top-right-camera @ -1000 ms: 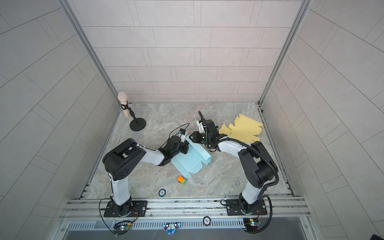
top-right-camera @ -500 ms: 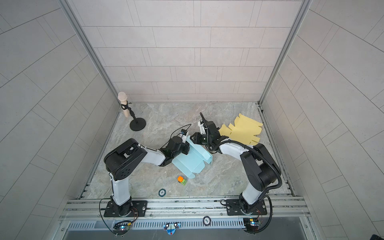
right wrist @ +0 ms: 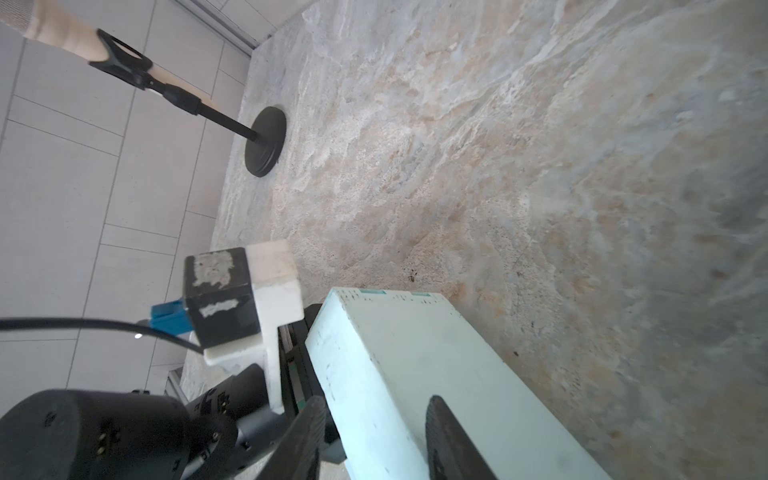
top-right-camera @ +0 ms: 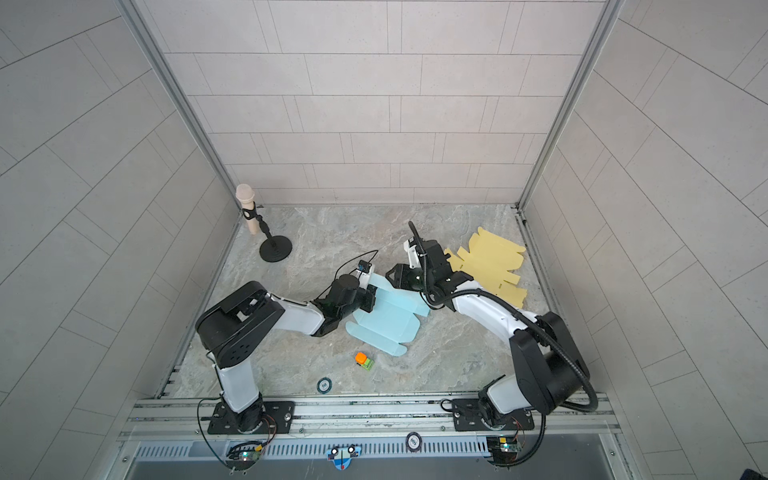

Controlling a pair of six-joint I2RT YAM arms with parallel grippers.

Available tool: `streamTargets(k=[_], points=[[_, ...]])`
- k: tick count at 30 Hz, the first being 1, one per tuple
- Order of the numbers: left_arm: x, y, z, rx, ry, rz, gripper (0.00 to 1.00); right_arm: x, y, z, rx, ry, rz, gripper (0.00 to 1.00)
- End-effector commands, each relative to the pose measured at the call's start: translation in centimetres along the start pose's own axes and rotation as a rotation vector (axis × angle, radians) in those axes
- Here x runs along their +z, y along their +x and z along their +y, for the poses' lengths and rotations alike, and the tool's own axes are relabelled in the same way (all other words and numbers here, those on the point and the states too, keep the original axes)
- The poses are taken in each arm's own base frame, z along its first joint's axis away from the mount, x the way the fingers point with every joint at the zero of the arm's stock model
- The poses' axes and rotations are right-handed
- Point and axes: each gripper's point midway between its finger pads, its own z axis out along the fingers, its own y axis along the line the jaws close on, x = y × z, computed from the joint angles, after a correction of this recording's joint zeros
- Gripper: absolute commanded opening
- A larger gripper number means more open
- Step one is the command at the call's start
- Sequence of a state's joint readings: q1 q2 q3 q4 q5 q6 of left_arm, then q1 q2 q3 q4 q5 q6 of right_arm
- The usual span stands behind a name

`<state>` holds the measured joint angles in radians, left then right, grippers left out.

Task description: Fold the paper box

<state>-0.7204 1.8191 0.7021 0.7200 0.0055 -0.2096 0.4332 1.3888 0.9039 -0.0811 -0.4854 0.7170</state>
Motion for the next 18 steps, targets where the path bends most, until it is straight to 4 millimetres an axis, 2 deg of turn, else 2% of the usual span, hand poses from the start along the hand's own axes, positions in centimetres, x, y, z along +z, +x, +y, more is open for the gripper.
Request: streamTargets(k=[1, 5, 9, 14, 18], points=[[-1.6, -2.3, -1.1, -0.008, 0.065, -0.058, 0.11, -2.5, -1.2, -0.3, 0.023, 0.029, -0.012, 0.44], [-2.7, -3.0, -1.9, 0.004, 0.108, -0.069, 0.11, -4.1, -3.3, -1.3, 0.031, 0.051, -0.047, 0.44], [-3.8, -4.1, -2.9, 0.002, 0.162, -0.093, 0.12, -3.6, -4.1, -2.6, 0.008, 0.09, -0.027, 0.44], [-4.3, -5.5, -4.2, 0.002, 0.212, -0.114, 0.13, -1.1, -2.7, -3.0, 0.012, 0.057, 0.04, 0.4], [-4.1, -5.9, -4.7, -0.002, 0.239, -0.117, 0.14, 0.5, -0.9, -2.3, -0.009, 0.015, 0.1, 0.39]])
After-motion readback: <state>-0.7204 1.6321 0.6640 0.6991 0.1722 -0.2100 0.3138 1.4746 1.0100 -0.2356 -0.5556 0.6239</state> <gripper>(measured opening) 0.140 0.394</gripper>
